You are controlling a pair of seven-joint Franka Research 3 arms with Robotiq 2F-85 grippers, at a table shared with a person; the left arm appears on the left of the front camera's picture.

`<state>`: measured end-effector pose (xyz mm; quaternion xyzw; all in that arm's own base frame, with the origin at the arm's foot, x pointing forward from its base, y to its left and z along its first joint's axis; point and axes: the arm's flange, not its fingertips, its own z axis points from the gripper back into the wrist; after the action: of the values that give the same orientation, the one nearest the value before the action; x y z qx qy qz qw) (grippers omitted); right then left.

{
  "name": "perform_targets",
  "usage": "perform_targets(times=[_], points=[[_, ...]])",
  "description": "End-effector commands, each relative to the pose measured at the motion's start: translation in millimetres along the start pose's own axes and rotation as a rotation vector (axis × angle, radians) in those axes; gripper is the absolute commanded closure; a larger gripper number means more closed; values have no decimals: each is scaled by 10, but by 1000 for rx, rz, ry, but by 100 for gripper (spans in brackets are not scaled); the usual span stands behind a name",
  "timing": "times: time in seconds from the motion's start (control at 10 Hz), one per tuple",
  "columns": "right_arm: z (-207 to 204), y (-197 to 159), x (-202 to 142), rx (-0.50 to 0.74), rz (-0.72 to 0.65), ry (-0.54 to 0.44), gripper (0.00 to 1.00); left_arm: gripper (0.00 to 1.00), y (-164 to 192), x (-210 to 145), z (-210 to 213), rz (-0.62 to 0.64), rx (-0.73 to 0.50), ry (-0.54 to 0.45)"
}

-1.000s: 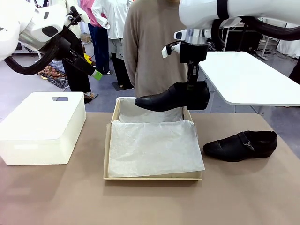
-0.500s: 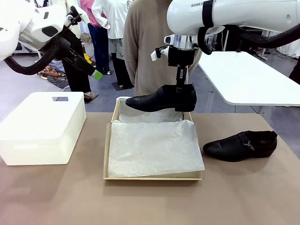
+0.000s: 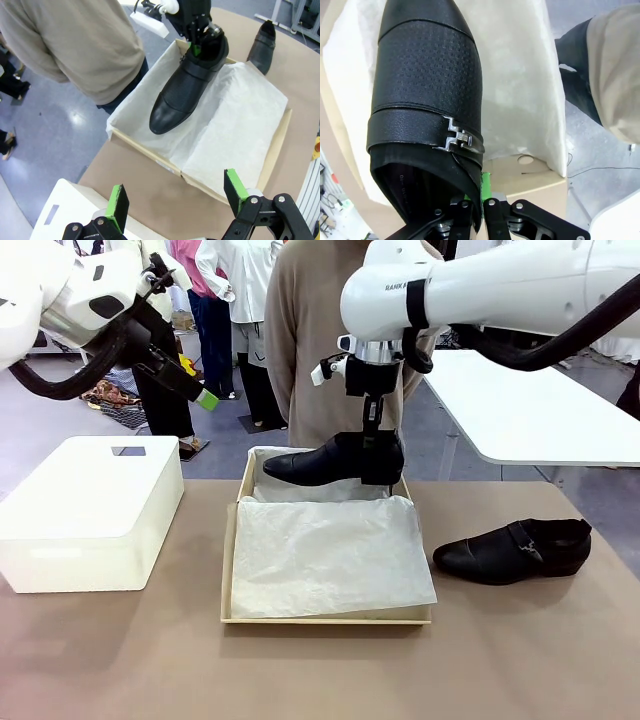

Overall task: Pack the shoes into the box.
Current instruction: Place one shoe of the Shoes into the Shoes Box.

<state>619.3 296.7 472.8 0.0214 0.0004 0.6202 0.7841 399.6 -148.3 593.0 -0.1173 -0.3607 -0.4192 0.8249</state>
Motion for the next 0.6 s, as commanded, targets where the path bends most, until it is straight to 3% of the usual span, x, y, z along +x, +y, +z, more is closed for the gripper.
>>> perform_targets(times=[0.0, 0.5], points=[[9, -94, 133, -27, -9, -2, 100, 0, 22, -21, -2, -8, -15, -14], [-352, -185, 153, 10, 50, -27, 100, 0, 22, -21, -2, -8, -15, -14]])
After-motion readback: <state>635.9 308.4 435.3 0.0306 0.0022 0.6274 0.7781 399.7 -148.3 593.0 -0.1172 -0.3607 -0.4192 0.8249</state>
